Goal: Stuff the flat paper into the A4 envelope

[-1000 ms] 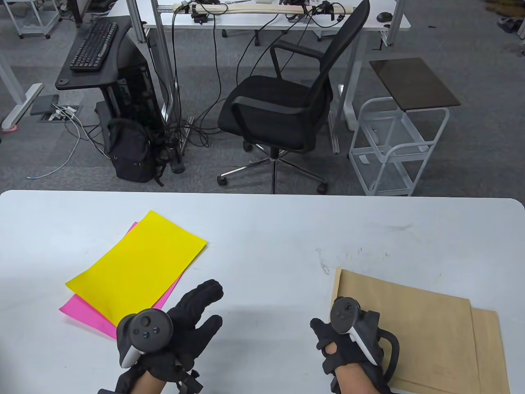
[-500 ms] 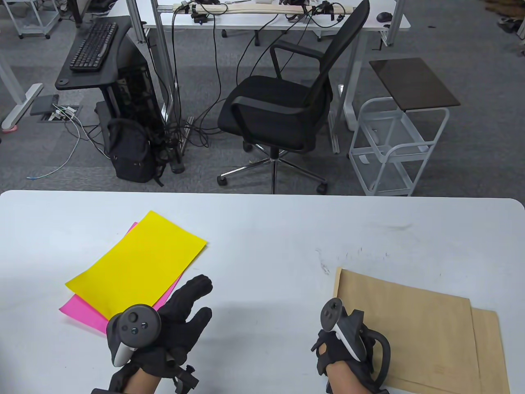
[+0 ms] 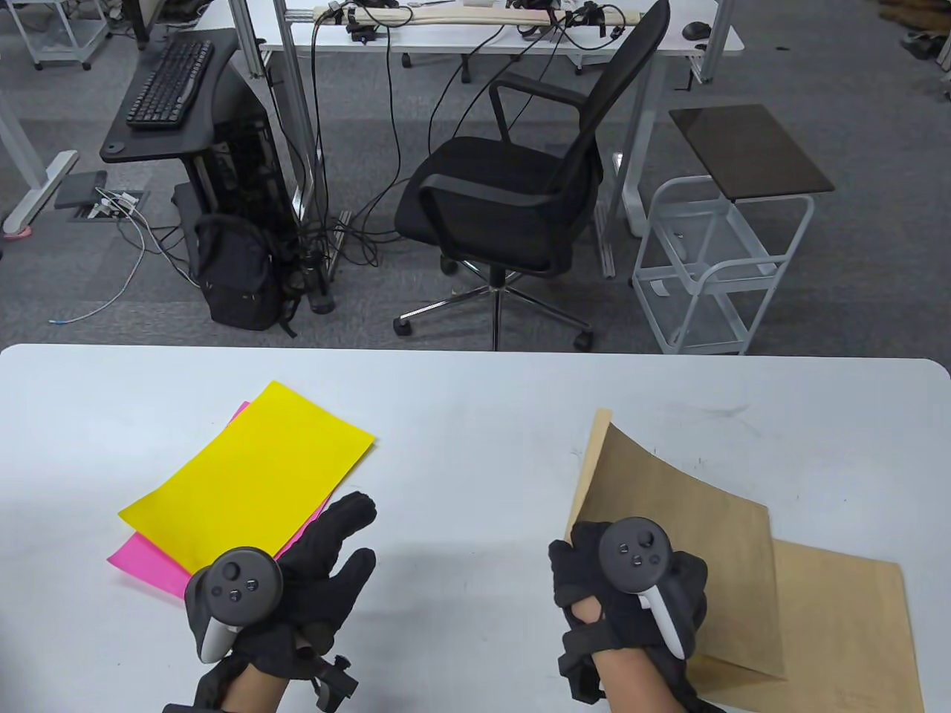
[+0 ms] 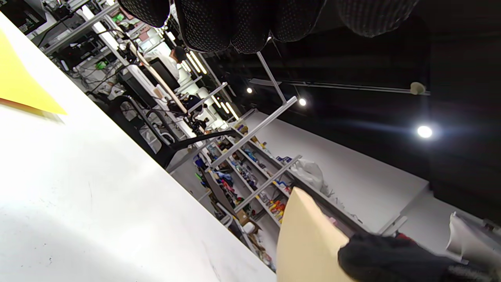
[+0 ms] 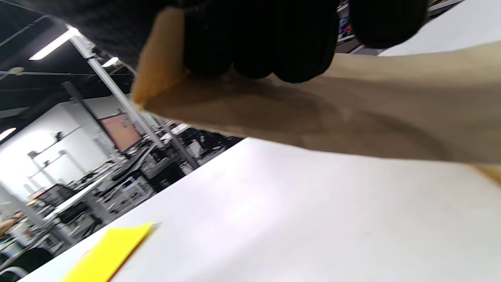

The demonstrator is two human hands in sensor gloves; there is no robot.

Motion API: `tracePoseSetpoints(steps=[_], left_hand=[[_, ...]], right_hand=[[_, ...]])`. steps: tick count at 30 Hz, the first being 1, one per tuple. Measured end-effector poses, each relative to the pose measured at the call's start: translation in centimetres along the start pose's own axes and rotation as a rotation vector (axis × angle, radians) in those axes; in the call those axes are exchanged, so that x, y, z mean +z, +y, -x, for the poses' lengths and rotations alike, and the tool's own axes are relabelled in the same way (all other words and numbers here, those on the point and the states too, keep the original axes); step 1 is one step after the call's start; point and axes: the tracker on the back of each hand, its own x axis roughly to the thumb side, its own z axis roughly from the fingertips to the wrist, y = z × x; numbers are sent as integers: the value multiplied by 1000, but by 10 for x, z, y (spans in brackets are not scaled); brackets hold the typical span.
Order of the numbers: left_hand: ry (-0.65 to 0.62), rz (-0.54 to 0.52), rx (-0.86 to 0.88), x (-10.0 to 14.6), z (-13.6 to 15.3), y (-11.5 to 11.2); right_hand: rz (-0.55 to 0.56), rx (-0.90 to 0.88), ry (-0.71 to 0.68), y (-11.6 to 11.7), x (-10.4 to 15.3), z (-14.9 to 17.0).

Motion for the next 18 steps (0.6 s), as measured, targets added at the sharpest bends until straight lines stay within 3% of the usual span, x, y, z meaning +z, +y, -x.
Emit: tracePoseSetpoints(steps=[5, 9, 18], left_hand=[[-12, -21, 1, 1, -2, 7], [-26, -45, -7, 2, -2, 19], [7, -89, 46, 2, 8, 34]], right_hand=[[-74, 27, -70, 22, 2, -52], [-175, 57, -85, 64, -2, -83], [-348, 150, -32, 155, -19, -105]])
